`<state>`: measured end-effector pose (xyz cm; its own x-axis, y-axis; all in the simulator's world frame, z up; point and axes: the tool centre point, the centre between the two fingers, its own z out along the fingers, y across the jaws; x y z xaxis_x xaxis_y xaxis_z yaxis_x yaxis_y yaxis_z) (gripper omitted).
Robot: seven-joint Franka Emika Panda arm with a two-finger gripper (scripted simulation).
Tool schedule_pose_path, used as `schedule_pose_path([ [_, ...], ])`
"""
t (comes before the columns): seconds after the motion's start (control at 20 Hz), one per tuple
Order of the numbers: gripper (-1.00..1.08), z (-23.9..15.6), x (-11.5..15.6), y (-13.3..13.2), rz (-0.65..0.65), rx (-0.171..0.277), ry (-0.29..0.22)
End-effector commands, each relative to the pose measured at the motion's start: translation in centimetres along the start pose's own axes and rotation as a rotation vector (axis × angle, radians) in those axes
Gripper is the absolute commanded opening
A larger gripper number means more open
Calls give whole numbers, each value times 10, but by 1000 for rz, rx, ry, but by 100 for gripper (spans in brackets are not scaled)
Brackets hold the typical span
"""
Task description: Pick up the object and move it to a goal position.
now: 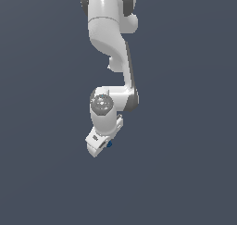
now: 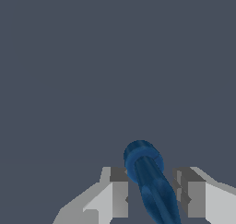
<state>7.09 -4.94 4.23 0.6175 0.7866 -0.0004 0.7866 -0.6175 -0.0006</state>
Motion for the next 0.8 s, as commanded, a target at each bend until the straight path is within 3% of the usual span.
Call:
schedule_pose_path([
  [0.0, -100, 0, 0, 0, 0, -1, 0],
  [0.75, -100, -10, -1, -5, 0, -1, 0],
])
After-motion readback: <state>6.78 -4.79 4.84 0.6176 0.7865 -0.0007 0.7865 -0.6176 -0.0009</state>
